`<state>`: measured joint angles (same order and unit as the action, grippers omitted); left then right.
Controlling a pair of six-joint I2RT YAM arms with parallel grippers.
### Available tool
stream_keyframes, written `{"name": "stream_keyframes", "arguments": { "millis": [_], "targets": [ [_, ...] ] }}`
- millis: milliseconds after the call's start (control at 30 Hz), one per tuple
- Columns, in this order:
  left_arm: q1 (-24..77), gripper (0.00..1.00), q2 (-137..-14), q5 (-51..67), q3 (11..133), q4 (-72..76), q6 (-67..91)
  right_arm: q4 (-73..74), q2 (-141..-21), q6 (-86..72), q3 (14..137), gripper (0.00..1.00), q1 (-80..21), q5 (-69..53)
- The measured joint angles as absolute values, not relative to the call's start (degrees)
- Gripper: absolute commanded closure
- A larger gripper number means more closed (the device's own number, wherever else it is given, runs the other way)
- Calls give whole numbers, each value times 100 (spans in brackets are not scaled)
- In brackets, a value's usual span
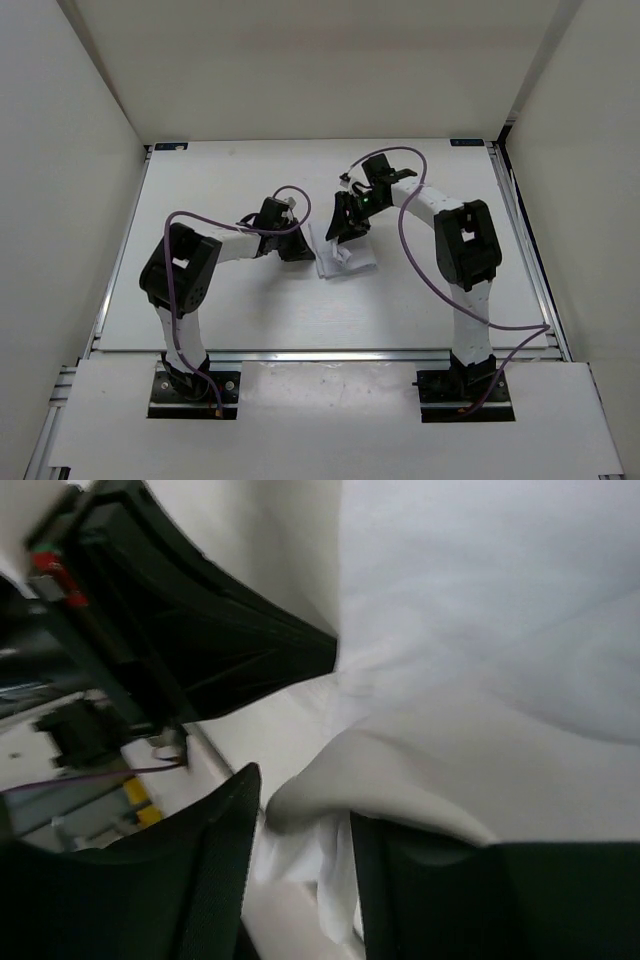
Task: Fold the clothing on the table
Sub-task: Fold the skirt
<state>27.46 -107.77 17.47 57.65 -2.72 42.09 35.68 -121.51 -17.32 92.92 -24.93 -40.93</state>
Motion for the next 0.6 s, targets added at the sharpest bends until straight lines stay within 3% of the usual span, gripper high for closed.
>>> {"name": "stream_keyframes", "arguments": {
  "millis": [67,233,500,567,600],
  "targets": [
    [2724,86,-10770,1752,5754,-268,4209,3472,-12160,-1822,9292,44,-2473,-4482],
    [2659,86,-10746,1785,5706,-250,4252,3282,-11922,-1951,9290,49,-2383,-4965],
    [2598,87,-10733,1815,5684,-248,4272,3009,-10626,-2143,8903,62,-1822,-5242],
    [2596,86,-10726,1813,5675,-246,4274,2995,-10606,-2137,8903,68,-1717,-5205],
    [2596,86,-10724,1813,5673,-244,4274,3011,-10632,-2123,8903,77,-1699,-5111]
  ]
}}
